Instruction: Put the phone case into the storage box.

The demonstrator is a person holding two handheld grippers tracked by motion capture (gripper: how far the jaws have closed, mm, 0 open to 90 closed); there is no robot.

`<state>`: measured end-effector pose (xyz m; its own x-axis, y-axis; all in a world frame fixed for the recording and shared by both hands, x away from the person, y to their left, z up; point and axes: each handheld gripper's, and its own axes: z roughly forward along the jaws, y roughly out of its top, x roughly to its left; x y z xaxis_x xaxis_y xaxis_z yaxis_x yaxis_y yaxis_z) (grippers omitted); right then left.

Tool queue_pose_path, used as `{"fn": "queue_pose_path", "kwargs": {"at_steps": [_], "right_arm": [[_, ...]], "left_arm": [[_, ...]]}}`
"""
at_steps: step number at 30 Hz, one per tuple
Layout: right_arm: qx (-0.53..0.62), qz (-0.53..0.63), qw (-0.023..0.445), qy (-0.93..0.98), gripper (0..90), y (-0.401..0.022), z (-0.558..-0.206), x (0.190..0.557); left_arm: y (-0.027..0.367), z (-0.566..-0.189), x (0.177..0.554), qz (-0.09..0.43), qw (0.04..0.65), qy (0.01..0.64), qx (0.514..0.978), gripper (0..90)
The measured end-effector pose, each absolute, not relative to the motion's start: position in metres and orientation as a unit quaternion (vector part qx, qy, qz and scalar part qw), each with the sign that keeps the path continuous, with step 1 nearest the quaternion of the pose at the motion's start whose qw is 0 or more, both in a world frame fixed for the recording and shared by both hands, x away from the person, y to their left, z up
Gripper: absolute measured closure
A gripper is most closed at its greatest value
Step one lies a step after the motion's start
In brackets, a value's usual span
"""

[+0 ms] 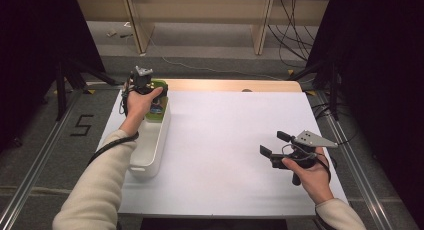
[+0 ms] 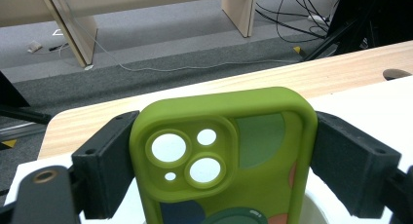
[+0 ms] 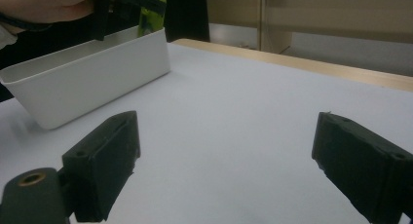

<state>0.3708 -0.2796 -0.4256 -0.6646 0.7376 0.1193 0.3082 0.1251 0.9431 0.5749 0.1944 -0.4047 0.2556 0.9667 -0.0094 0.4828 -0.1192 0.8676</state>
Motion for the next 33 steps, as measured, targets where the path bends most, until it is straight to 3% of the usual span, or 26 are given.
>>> {"fn": "queue_pose_path", "kwargs": {"at_steps": [33], "right_arm": [[0.362, 0.553, 0.192, 0.726, 11.8, -0.279, -0.426, 0.371]], "left_arm": [[0.196, -0.415, 0.576, 0.281, 0.393, 0.535, 0.693, 14.7]]}}
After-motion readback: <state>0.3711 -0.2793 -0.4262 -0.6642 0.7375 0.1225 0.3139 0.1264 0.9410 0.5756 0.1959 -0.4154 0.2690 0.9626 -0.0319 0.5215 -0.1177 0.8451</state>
